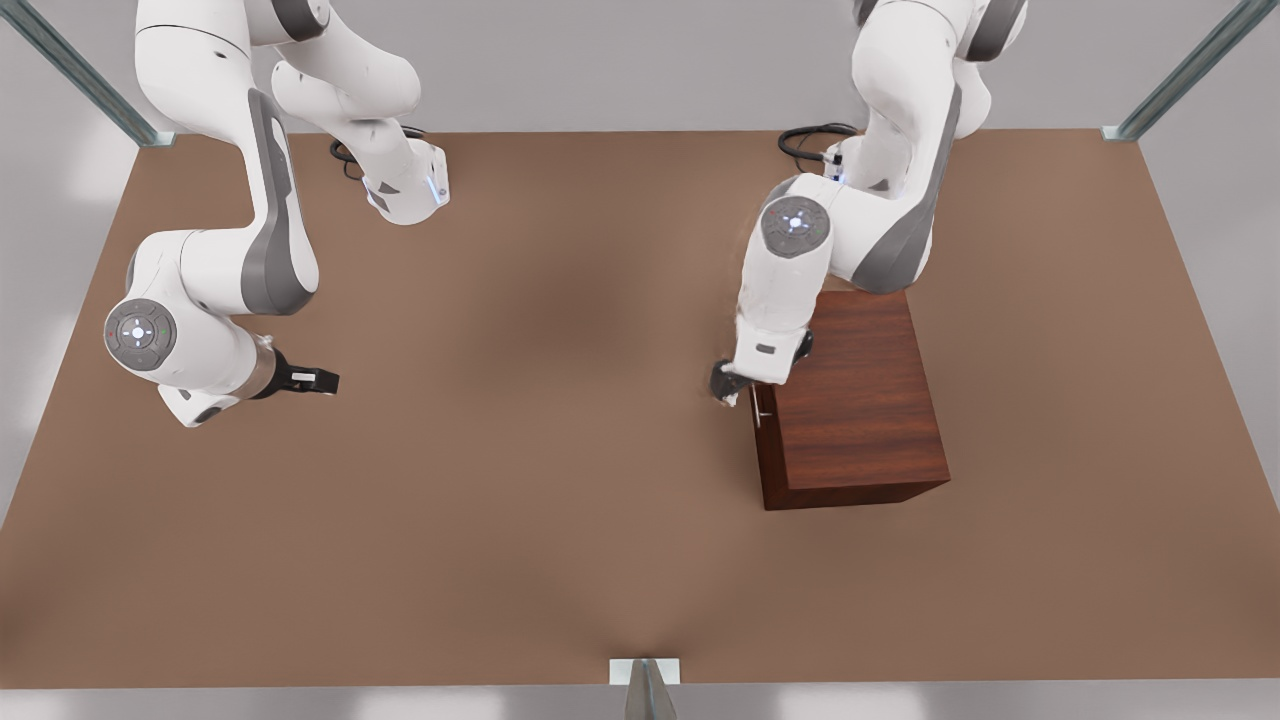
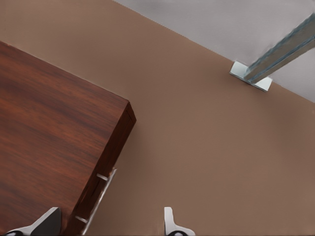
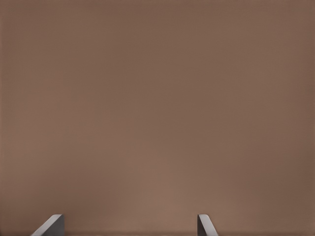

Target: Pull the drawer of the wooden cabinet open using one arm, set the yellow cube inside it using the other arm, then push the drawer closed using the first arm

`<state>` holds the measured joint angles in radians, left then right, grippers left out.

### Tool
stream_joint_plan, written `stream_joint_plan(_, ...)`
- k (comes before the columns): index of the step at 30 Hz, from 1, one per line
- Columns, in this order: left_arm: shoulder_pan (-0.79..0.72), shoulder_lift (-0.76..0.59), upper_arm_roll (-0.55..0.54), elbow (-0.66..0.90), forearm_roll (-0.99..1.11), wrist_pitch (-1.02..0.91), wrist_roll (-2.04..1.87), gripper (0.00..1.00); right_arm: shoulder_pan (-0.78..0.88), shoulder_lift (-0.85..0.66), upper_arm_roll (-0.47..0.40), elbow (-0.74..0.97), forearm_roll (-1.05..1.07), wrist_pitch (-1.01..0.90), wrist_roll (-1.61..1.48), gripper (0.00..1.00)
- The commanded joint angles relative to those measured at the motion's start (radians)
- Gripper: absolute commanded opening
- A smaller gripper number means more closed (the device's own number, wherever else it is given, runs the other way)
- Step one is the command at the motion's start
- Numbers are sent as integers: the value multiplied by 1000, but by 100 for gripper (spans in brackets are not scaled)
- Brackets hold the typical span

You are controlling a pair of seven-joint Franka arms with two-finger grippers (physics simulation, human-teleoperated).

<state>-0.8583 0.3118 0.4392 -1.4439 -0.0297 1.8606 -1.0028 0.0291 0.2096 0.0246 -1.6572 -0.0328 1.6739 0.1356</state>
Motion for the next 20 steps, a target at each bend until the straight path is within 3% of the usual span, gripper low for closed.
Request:
stream_joint_plan(1,13,-39,202,23,-141,-371,863,100,0,-1,0,0,1,0,-13,100)
stream_joint_plan(2,16,-26,317,25,-179,-371,1078,100,0,-1,0,0,1,0,-11,100)
stream_joint_plan(6,170,41,337,56,-303,-284,1115,100,0,-1,0,0,1,0,-13,100)
stream_joint_plan(8,157,44,345,108,-291,-316,1070,100,0,-1,0,2,1,0,-13,100)
stream_joint_plan(9,293,49,229,111,-297,-340,1044,100,0,-1,0,2,1,0,-11,100)
stream_joint_plan(10,698,-3,-259,122,-164,-374,994,100,0,-1,0,0,1,0,-11,100)
stream_joint_plan(11,919,-42,-571,79,-4,-374,977,100,0,-1,0,2,1,0,-11,100)
stream_joint_plan(13,910,-175,-505,-118,-73,-310,975,100,0,-1,0,2,1,0,-8,100)
stream_joint_plan(20,917,-165,-504,-73,-76,-343,981,100,0,1,0,2,1,0,-8,100)
